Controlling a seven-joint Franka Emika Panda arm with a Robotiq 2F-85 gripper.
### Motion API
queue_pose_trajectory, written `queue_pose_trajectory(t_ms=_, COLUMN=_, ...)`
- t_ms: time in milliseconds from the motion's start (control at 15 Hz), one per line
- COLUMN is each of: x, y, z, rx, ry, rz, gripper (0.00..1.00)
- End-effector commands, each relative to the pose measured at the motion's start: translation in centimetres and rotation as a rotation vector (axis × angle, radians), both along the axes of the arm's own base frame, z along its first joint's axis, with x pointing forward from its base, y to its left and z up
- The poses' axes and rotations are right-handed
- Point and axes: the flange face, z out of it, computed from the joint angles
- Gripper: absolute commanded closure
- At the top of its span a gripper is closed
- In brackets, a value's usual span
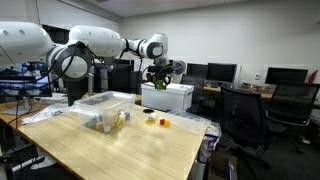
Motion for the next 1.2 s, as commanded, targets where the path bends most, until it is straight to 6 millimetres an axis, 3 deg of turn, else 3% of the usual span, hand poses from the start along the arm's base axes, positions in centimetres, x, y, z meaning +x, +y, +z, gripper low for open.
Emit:
queue_pose_trajectory(t_ms=0, x=-0.4, y=-2.0, z=0.4, rx=0.030, ry=0.013, rz=-0.078, gripper=0.55)
queue_pose_trajectory(t_ms=400, x=-0.9, y=-4.1, z=0.0, rx=0.030, ry=0.039, rz=-0.124, gripper=0.55)
queue_pose_trajectory(t_ms=467, x=-0.6, y=-3.7, z=-0.2, rx=0.006, ry=0.017, rz=-0.104, gripper=0.30)
queue_pose_trajectory(t_ms=1133, x=-0.7, y=-4.0, z=-0.3, rx=0.005, ry=0.024, rz=-0.108, gripper=0.30)
